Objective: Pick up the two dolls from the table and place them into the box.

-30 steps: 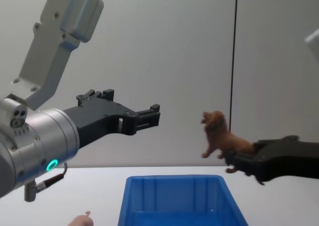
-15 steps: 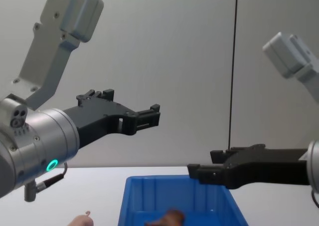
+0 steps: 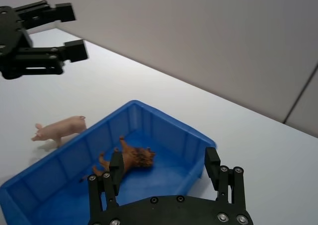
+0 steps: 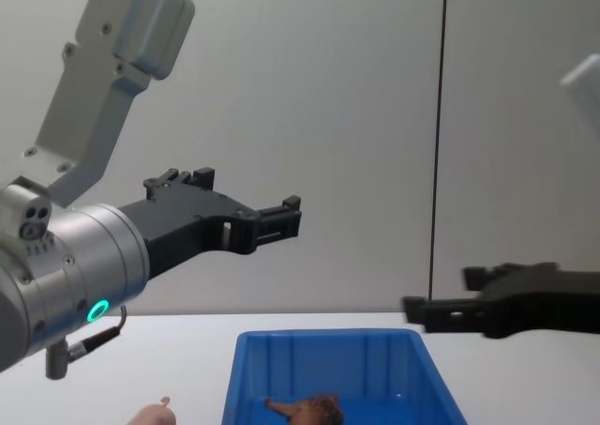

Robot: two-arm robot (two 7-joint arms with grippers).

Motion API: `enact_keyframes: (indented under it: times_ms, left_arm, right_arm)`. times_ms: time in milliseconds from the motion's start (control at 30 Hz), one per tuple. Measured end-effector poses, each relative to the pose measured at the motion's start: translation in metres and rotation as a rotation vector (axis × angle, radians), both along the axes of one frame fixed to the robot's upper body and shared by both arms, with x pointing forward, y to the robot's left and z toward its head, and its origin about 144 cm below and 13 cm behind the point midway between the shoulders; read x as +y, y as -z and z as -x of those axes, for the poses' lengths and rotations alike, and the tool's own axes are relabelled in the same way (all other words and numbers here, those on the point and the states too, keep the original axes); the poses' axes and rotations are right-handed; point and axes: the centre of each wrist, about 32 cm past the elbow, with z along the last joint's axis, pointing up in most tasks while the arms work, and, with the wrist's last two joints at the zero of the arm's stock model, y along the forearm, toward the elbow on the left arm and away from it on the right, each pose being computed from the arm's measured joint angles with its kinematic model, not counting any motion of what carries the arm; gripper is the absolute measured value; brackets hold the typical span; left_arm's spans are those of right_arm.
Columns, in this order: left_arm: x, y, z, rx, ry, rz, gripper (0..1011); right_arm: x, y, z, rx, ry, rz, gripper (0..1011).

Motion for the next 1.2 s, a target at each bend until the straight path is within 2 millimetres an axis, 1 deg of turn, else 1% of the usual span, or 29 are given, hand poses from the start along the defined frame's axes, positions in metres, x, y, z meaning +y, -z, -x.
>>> enact_keyframes:
  times_ms: [67,133,200,267,333,467,633,833,1200]
  left_arm:
    - [0.000,0.000,0.000,0.000,0.000,0.000,1001]
    - [0.000,0.000,0.000,0.000,0.000,0.000,1001]
    - [0.000,0.000,0.000,0.000,0.000,0.000,1001]
    - [0.000,0.000,0.000,0.000,0.000,0.000,1001]
    - [0.000,0.000,0.000,0.000,0.000,0.000,1001]
    - [0.000,0.000,0.000,0.000,0.000,0.000,1001]
    - [0.001,0.001,0.001,0.003,-0.008,-0.008,1001]
    - [0.006,0.002,0.009,0.018,-0.042,-0.028,1001]
    - [0.027,0.010,0.036,0.106,-0.128,-0.052,1001]
  right_arm:
    - [-0.011,0.002,0.003,-0.003,0.023,-0.007,1001]
    - [-0.016,0.003,0.005,-0.006,0.033,-0.012,1001]
    - [-0.028,0.006,0.009,-0.007,0.055,-0.014,1001]
    - [-0.034,0.007,0.011,-0.008,0.065,-0.016,1001]
    - [-0.045,0.010,0.016,-0.008,0.086,-0.017,1001]
    - [-0.055,0.012,0.021,-0.010,0.106,-0.018,1001]
    - [-0.064,0.014,0.025,-0.010,0.122,-0.017,1001]
    - [-0.072,0.016,0.028,-0.012,0.136,-0.017,1001]
    - [-0.079,0.017,0.031,-0.013,0.149,-0.016,1001]
